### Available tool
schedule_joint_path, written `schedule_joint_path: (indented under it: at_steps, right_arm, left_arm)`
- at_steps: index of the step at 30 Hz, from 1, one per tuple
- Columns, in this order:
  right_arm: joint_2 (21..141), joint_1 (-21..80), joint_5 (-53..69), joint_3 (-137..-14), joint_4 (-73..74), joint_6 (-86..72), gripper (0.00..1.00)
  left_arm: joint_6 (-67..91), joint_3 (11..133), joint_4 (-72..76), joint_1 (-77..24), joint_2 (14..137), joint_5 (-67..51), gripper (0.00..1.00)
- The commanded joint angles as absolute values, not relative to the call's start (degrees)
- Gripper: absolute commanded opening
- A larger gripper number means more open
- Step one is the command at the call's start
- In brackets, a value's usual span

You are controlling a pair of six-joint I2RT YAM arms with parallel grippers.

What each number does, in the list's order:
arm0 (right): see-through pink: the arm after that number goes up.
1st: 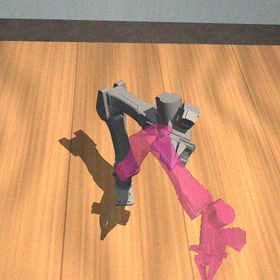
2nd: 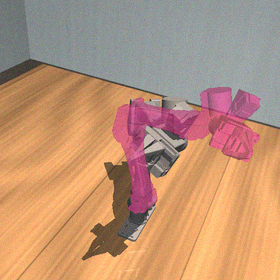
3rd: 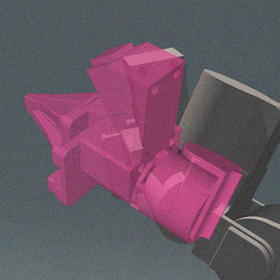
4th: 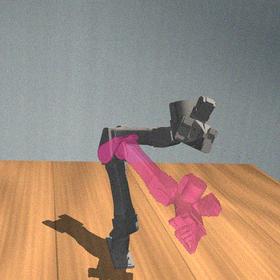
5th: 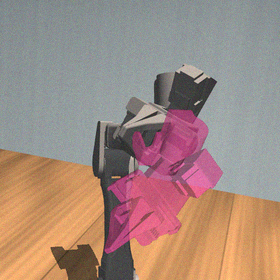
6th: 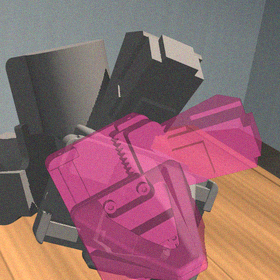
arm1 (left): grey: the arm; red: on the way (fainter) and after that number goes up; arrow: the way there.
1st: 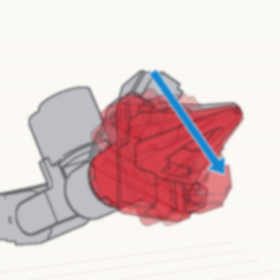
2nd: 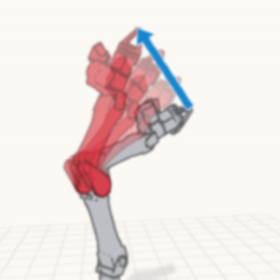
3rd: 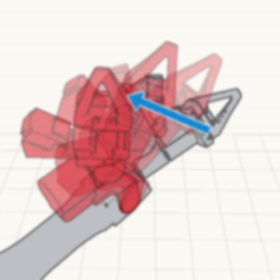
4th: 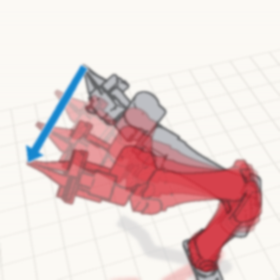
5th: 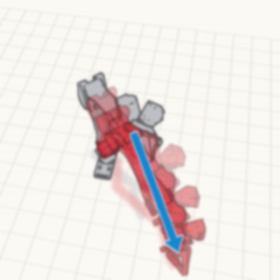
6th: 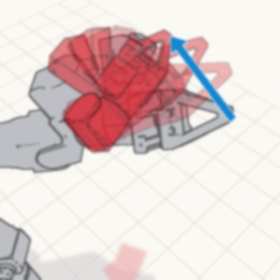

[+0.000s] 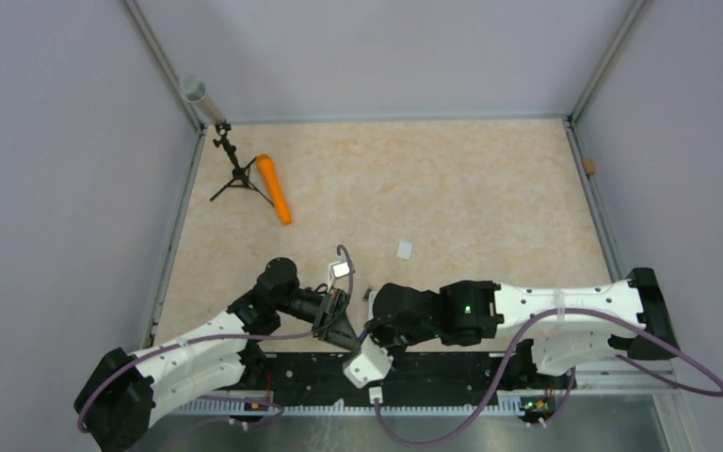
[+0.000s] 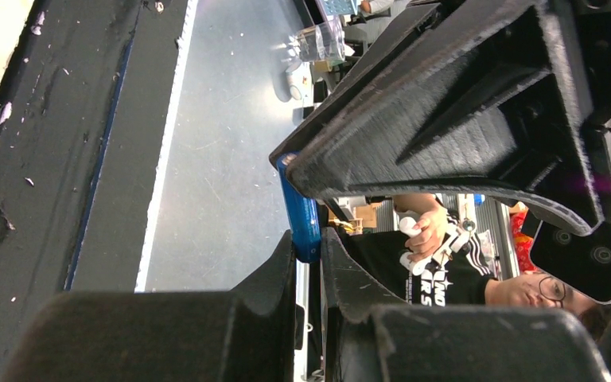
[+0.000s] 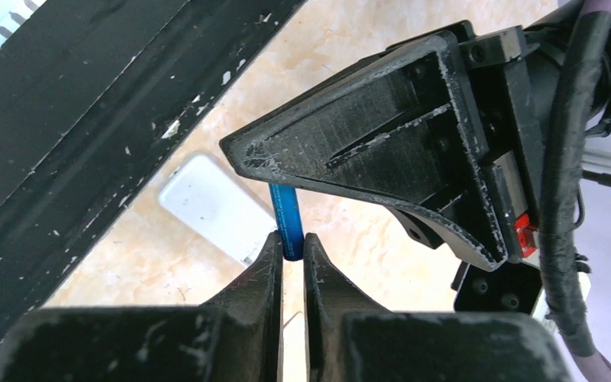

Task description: Load the batteries into the remote control

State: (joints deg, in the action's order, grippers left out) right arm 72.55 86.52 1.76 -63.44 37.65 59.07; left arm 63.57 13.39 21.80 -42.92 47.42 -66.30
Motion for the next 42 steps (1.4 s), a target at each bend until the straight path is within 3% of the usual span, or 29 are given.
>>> schedule_joint_path:
  at_steps: [1,3,14,16,30,42]
  right_arm:
    - [73.35,87.54,1.82,-63.94,36.23,59.50,0.00]
    - [73.41,87.58,1.61,-64.17,36.80,59.46,0.00]
    - [72.09,87.47,-4.47,-62.11,39.41,53.24,0.00]
    - [71.21,86.84,-5.55,-59.99,38.60,51.44,0.00]
    - [73.63,76.04,-8.45,-55.83,32.60,27.05,0.00]
    - [82.25,67.93,-4.30,-57.71,31.61,21.49,0.00]
  left_arm:
    - [63.28,15.10,25.14,-43.33,46.83,-66.71,0.00]
    - [63.22,15.03,25.09,-43.33,46.84,-66.67,0.00]
    - [51.09,19.57,7.84,-42.54,43.68,-59.84,0.61]
    - [48.39,20.34,3.40,-42.06,43.33,-56.33,0.65]
    - [46.45,15.12,-4.08,-41.35,40.58,-28.74,0.69]
    - [53.18,6.60,7.25,-41.37,39.91,-21.37,0.67]
